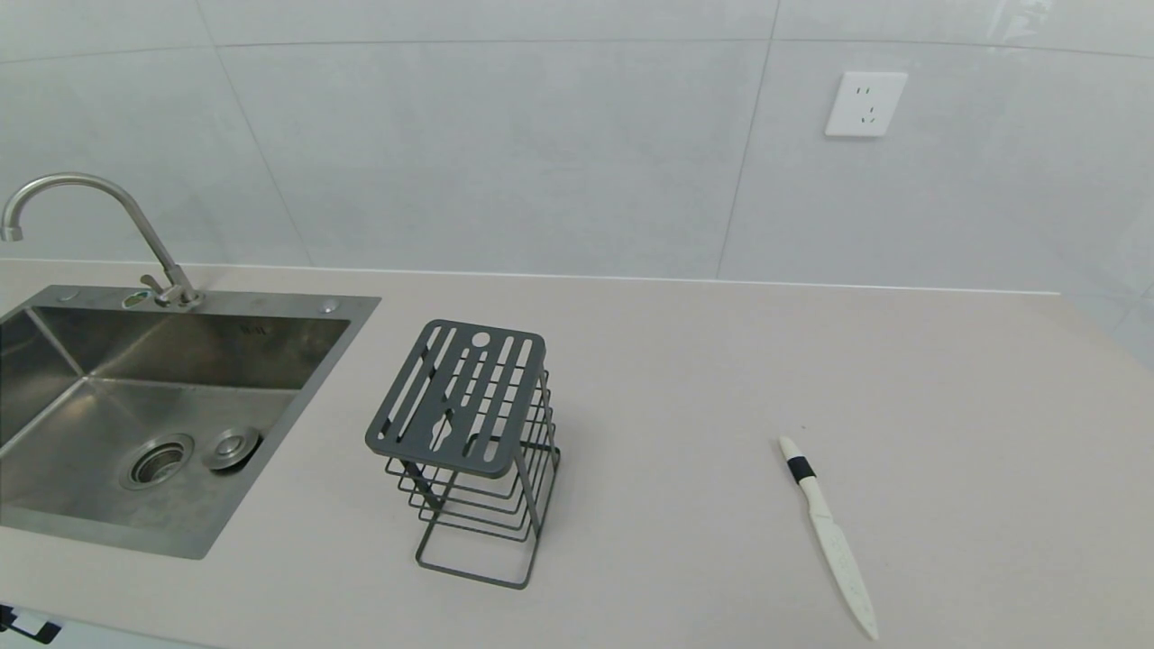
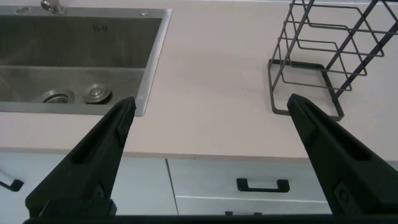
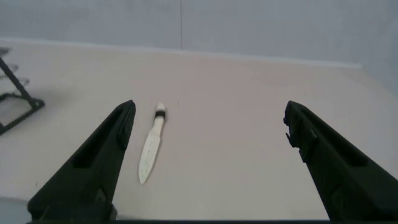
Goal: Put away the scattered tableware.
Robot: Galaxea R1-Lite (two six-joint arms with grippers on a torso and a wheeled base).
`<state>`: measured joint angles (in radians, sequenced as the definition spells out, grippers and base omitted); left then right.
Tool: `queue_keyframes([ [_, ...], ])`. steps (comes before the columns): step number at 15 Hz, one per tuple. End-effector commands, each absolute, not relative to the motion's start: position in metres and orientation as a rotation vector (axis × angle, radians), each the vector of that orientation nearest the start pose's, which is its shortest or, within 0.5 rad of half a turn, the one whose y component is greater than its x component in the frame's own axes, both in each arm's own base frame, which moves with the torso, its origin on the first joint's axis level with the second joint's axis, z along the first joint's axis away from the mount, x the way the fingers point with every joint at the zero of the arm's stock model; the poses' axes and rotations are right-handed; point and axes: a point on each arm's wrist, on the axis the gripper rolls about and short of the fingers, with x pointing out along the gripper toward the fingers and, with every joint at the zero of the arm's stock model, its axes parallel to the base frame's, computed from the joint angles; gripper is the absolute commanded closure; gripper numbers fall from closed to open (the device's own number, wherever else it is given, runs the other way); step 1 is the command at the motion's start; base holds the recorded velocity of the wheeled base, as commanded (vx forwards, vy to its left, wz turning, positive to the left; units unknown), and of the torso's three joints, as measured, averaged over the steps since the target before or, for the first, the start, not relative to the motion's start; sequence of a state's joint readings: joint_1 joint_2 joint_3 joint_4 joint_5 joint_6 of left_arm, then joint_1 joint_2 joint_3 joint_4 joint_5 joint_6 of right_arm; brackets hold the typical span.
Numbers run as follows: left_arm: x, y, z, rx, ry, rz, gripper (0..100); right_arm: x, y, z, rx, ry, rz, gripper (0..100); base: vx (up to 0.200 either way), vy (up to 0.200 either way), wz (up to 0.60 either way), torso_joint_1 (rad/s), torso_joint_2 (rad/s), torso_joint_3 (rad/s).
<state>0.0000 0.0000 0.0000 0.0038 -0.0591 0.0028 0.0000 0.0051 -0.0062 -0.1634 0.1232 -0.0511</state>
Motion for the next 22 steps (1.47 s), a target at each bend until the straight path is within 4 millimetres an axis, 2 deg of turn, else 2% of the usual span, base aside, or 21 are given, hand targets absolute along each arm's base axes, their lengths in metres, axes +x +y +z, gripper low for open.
queue_keyframes([
  [1,-0.023,-0.001,0.075,0.006,0.006,-0.058,0,-0.019,0.003,0.119,-0.057,-0.113,0.227,0,0.0,0.0,0.0,0.0,0.0,0.0],
  [3,-0.023,-0.001,0.075,0.007,0.006,-0.057,0,-0.003,0.004,0.149,-0.045,-0.042,0.341,0,0.0,0.0,0.0,0.0,0.0,0.0],
  [5,-0.023,-0.001,0.075,0.007,0.006,-0.057,0,0.02,0.009,0.159,-0.044,0.084,0.431,0,0.0,0.0,0.0,0.0,0.0,0.0],
  [8,-0.023,-0.001,0.075,0.009,0.007,-0.058,0,0.054,0.019,0.16,-0.056,0.263,0.475,0,0.0,0.0,0.0,0.0,0.0,0.0],
  [11,-0.023,-0.001,0.075,0.011,0.007,-0.06,0,0.073,0.024,0.159,-0.075,0.355,0.493,0,0.0,0.0,0.0,0.0,0.0,0.0],
  [14,-0.023,-0.001,0.075,0.011,0.007,-0.06,0,0.09,0.029,0.157,-0.09,0.421,0.496,0,0.0,0.0,0.0,0.0,0.0,0.0],
  [17,-0.023,-0.001,0.075,0.012,0.007,-0.06,0,0.116,0.034,0.148,-0.139,0.446,0.5,0,0.0,0.0,0.0,0.0,0.0,0.0],
  [20,-0.023,-0.001,0.075,0.012,0.006,-0.06,0,0.13,0.038,0.143,-0.139,0.489,0.507,0,0.0,0.0,0.0,0.0,0.0,0.0],
  [22,-0.023,-0.001,0.075,0.011,0.006,-0.06,0,0.132,0.039,0.139,-0.14,0.511,0.514,0,0.0,0.0,0.0,0.0,0.0,0.0],
])
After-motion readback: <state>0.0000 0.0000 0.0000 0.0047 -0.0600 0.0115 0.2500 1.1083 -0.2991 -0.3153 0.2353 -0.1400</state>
